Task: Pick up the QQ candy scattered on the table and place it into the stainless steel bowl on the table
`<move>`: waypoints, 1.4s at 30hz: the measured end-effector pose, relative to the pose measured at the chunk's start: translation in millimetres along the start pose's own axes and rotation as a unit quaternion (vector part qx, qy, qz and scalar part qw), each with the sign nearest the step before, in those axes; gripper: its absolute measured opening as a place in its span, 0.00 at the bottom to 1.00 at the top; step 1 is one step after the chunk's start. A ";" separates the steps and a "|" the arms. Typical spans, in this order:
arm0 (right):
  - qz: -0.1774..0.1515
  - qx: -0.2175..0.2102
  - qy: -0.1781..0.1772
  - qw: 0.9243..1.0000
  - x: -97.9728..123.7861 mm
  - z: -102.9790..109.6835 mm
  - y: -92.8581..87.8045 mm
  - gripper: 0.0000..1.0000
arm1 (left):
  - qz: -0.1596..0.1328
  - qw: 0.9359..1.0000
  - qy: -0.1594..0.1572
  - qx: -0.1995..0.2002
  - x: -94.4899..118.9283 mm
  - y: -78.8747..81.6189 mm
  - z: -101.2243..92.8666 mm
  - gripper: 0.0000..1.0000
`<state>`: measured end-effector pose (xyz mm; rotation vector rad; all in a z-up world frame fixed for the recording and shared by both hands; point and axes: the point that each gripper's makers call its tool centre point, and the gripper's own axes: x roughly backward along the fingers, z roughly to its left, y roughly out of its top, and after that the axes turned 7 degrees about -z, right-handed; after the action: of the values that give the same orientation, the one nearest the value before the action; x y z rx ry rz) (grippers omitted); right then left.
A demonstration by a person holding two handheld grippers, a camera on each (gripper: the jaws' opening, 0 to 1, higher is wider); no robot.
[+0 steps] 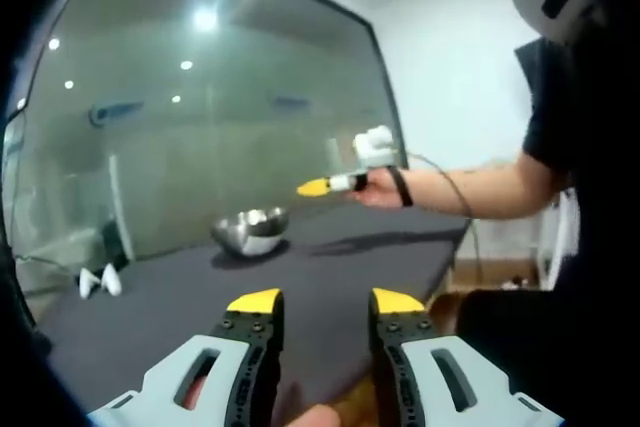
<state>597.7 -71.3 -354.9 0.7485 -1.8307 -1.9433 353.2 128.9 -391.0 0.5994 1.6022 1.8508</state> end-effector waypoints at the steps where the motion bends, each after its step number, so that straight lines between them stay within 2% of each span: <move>1: 0.001 0.002 0.001 1.000 5.2 0.9 -0.4 0.18 | -0.001 1.000 0.000 0.000 -1.1 0.6 0.4 0.35; 2: 0.001 0.004 0.002 1.000 10.7 3.1 -0.4 0.18 | -0.002 1.000 0.001 -0.002 -2.0 1.2 0.8 0.35; 6: 0.000 0.085 0.016 0.996 39.1 12.2 4.2 0.18 | -0.003 1.000 0.004 -0.003 -4.6 1.8 3.2 0.35; 8: -0.011 0.061 0.026 0.998 55.2 19.8 8.8 0.19 | -0.004 1.000 0.006 -0.004 -5.6 2.1 4.6 0.35; 14: -0.006 0.070 0.022 0.997 103.9 28.3 3.7 0.19 | -0.005 1.000 0.010 -0.007 -8.8 1.7 7.5 0.35; 16: -0.007 0.044 0.004 0.999 122.6 29.0 1.6 0.18 | -0.009 1.000 0.024 -0.005 -8.5 1.9 16.3 0.35; 20: -0.008 0.052 -0.016 0.998 145.5 29.7 1.3 0.17 | -0.018 0.999 0.043 0.001 -8.6 4.3 28.4 0.35; 21: -0.010 0.053 -0.018 0.998 149.1 29.4 1.0 0.17 | -0.019 0.999 0.045 0.001 -9.4 4.8 29.3 0.35; 23: -0.019 0.024 -0.028 0.999 153.8 26.3 0.5 0.17 | -0.024 0.999 0.040 0.002 -12.4 6.0 27.2 0.35; 25: -0.020 0.013 -0.035 0.999 156.2 22.1 -0.9 0.17 | -0.022 0.999 0.034 -0.003 -16.0 5.7 23.2 0.35; 30: -0.016 0.014 -0.049 0.999 158.3 18.3 -3.6 0.17 | -0.018 0.999 0.028 -0.021 -22.2 5.4 19.5 0.35; 33: -0.013 0.014 -0.046 0.999 156.6 22.0 -6.5 0.18 | -0.030 0.999 0.034 -0.009 -24.6 8.8 23.5 0.35; 37: 0.000 0.037 -0.038 0.999 152.9 26.9 -10.5 0.20 | -0.022 0.999 0.040 -0.005 -26.3 0.3 26.1 0.35; 42: -0.001 0.036 -0.028 0.999 150.9 29.8 -10.7 0.20 | -0.016 0.999 0.044 -0.001 -25.0 -5.0 26.6 0.35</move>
<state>461.2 -136.7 -384.2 0.7237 -1.9443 -1.9262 389.9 130.7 -390.2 0.4949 1.6571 1.8792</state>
